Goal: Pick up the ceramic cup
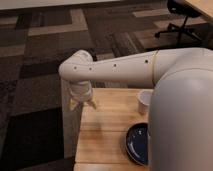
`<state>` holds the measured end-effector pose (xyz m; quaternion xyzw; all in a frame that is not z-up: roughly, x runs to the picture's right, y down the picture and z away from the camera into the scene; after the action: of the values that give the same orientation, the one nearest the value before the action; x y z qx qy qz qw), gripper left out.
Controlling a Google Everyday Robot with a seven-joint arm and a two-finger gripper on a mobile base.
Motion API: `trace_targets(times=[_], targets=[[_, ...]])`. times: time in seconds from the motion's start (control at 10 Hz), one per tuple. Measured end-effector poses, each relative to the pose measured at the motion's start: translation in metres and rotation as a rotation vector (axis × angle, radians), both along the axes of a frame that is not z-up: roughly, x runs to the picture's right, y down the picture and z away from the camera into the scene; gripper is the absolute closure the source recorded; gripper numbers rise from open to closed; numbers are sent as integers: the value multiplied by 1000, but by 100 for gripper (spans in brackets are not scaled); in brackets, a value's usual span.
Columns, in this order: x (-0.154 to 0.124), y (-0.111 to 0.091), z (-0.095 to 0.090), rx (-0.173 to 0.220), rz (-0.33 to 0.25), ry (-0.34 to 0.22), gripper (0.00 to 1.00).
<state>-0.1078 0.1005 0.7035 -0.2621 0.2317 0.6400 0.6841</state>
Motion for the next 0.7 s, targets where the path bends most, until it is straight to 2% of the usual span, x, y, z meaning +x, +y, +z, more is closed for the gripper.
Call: trace_targets(times=[0.7], targets=[[11,-6,-2,0,6,4,35]])
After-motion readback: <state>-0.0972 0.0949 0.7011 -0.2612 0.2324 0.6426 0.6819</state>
